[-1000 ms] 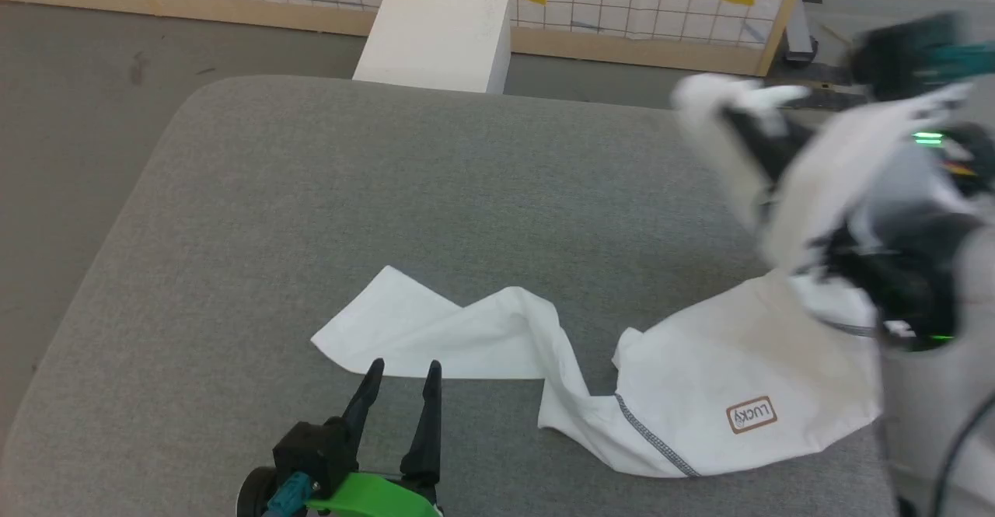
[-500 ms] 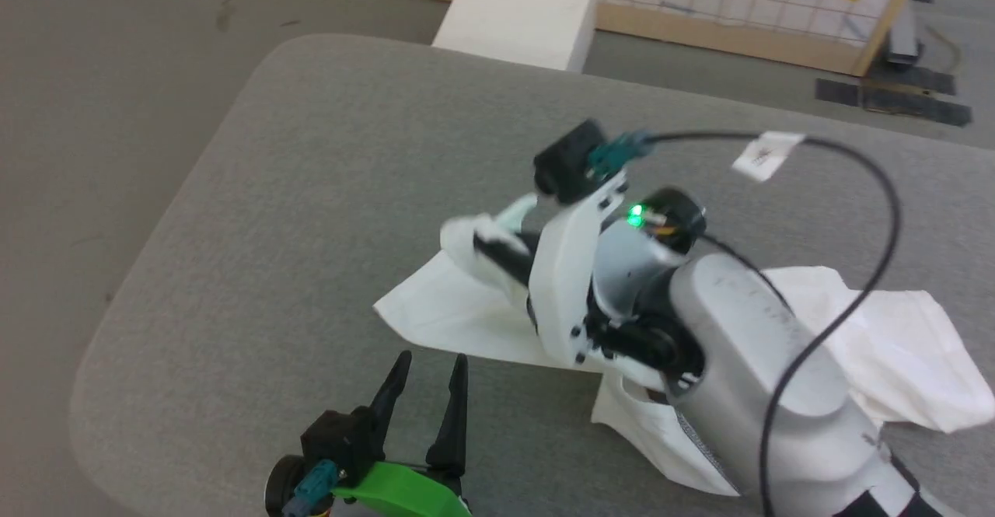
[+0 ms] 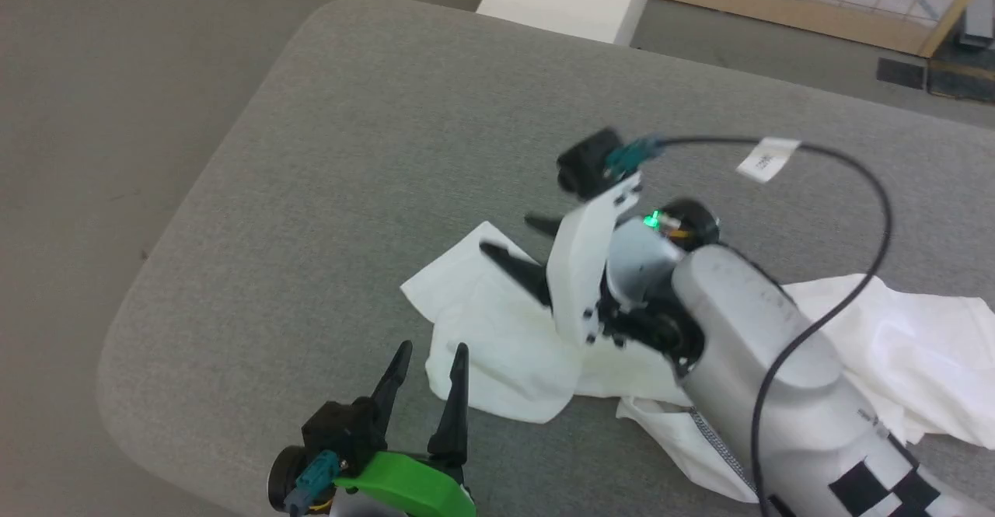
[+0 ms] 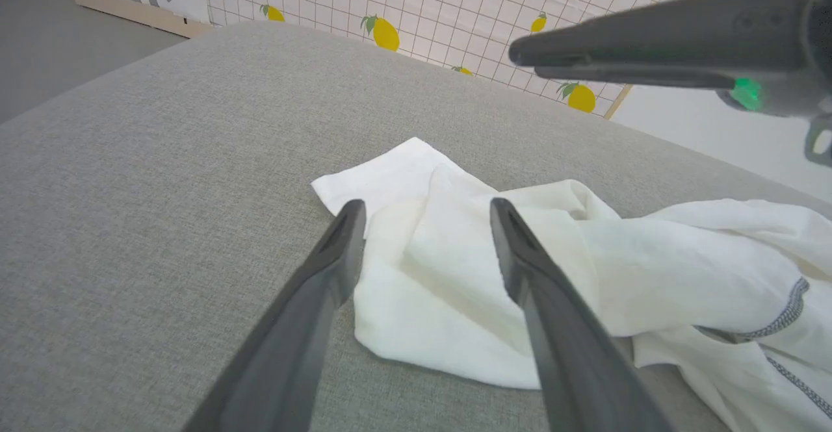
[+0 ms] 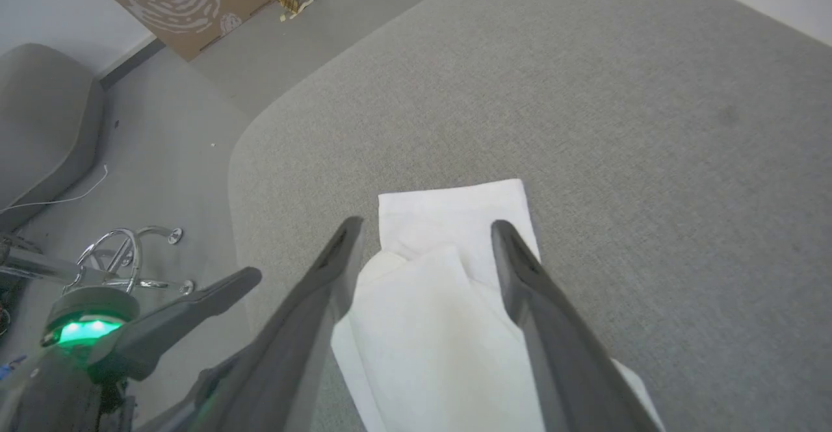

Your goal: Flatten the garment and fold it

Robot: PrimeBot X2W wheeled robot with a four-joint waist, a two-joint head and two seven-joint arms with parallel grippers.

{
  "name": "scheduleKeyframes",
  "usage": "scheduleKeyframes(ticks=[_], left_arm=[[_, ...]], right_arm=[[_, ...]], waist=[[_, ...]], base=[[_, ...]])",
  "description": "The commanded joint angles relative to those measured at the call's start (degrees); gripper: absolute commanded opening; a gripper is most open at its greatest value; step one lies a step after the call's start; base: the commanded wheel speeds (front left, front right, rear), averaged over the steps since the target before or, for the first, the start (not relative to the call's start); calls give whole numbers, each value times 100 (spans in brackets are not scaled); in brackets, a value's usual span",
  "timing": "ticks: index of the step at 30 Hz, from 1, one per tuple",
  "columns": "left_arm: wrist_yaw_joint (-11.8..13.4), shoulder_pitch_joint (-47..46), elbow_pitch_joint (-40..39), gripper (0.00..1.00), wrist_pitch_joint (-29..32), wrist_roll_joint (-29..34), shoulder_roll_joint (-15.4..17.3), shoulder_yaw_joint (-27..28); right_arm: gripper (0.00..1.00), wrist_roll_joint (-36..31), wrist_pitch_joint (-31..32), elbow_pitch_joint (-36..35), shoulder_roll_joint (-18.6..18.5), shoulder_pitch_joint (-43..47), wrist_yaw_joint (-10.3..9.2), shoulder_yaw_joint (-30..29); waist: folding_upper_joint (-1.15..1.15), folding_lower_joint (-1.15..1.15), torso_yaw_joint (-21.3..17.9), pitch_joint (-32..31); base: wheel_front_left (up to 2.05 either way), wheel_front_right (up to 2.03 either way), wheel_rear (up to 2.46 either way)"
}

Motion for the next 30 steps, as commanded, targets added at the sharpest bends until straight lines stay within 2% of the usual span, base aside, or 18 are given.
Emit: scheduleKeyframes(ticks=[1, 5, 8, 12, 16, 19, 22, 26, 30], left_arm=[[-26, -93, -16, 100, -37, 24, -2, 29], [8, -75, -113, 100, -42, 78, 62, 89], [49, -9, -207, 100, -40, 108, 146, 129], [106, 85, -337, 100, 9, 135, 259, 158], [147, 133, -468, 100, 55, 175, 345, 152], [134, 147, -542, 100, 52, 207, 390, 124], [125, 181, -594, 100, 44, 218, 419, 104], [128, 241, -622, 100, 89, 219, 485, 85], [38, 140, -700, 100, 289, 269, 614, -7]], right_arm=[[100, 44, -138, -110, -12, -108, -8, -182], [100, -217, -519, -536, -39, 67, -8, -967], [100, -624, -766, -1034, -217, 480, -8, -1656], [100, -1099, -946, -1911, -307, 1397, -8, -2714], [100, -1484, -1159, -2974, -158, 2562, -8, -3704], [100, -1674, -1465, -3593, -50, 3346, -8, -4172], [100, -1716, -1963, -3953, -18, 4101, -8, -4436], [100, -1278, -2560, -3844, -14, 4883, -8, -4457], [100, -1171, -2868, -3721, -13, 5107, -8, -4359]], waist=[[0, 0, -209, -84], [0, 0, -469, -181], [0, 0, -676, -240], [0, 0, -947, -278], [0, 0, -1157, -252], [0, 0, -1261, -218], [0, 0, -1361, -187], [0, 0, -1498, -164], [0, 0, -1620, -112]], base=[[0, 0, 0], [0, 0, 0], [0, 0, 0], [0, 0, 0], [0, 0, 0], [0, 0, 0], [0, 0, 0], [0, 0, 0], [0, 0, 0]])
